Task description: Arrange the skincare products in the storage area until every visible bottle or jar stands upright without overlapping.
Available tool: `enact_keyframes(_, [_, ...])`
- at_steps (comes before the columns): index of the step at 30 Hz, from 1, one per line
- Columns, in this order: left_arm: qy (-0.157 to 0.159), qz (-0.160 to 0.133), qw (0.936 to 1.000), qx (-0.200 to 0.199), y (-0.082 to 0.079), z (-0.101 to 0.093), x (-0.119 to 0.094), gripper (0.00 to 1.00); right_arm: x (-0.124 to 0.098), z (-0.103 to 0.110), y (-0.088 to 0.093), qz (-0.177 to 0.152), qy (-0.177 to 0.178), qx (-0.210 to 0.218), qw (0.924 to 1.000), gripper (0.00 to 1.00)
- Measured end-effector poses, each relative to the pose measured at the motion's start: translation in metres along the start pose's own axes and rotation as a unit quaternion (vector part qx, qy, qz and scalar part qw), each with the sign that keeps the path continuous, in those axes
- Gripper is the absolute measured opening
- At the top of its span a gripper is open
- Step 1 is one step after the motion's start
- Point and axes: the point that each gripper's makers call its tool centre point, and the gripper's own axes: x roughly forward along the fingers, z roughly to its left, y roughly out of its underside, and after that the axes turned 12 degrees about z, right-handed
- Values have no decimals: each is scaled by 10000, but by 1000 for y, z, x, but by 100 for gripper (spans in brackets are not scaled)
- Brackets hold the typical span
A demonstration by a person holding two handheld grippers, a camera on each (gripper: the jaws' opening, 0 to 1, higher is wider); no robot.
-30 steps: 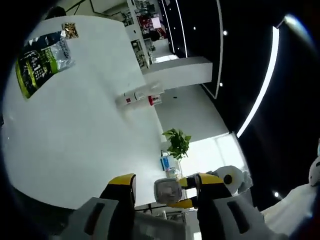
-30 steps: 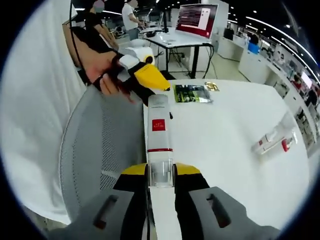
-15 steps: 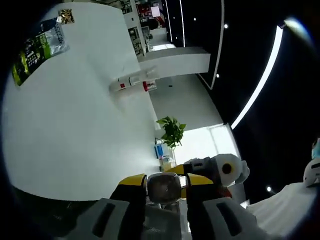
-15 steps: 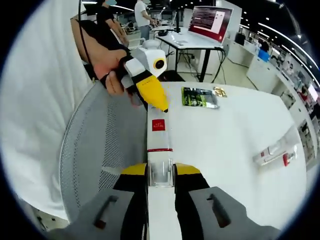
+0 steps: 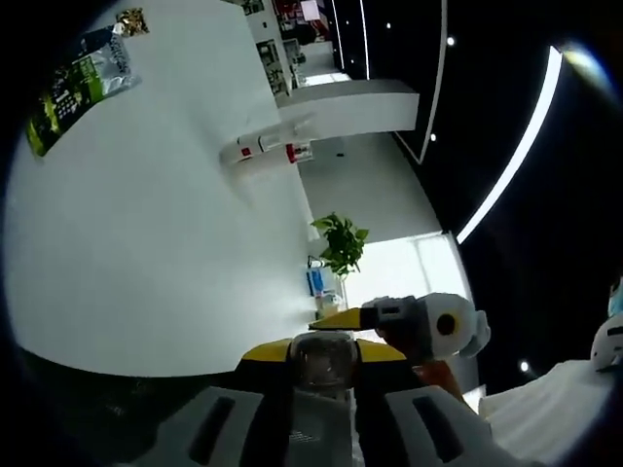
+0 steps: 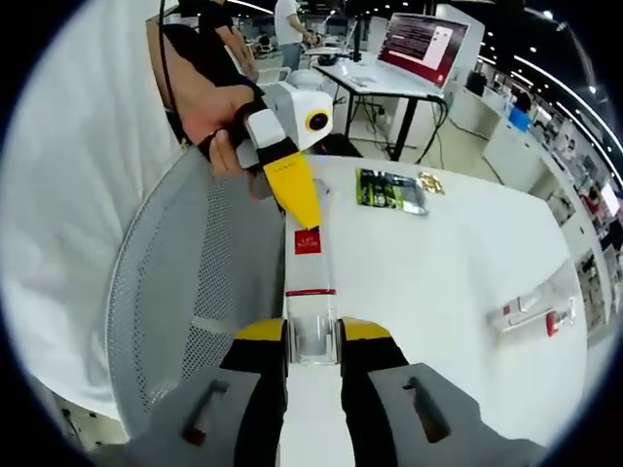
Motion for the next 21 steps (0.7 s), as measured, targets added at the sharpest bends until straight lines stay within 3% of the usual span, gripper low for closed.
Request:
enact_keyframes(5, [67,-199,9997,104,-7,-7,-5,22,-4,-7,-7,-272,177,279,9991,19])
enact_keyframes(11, [71,-428,9987,-253,-15,1,-11,22,-6,-18,-11,-552,363,739,9951,27])
enact_keyframes(13, [53,-495,9984,-256,-18,2,-12,22,-6,-25,-13,-788,382,1247,9883,31])
enact_keyframes(14, [71,-503,9983,-273,-19,2,-13,22,-7,-31,-13,-926,420,1658,9809,33])
enact_keyframes(17, [64,-530,9981,-305,-19,2,-13,22,-6,-34,-15,-1227,258,2273,9657,41])
enact_keyframes(18, [58,-560,9978,-339,-20,3,-13,22,-5,-34,-14,-1307,175,2568,9574,44])
enact_keyframes(21, [26,-647,9972,-372,-21,2,-13,22,3,-31,-5,-1292,-19,3131,9409,53])
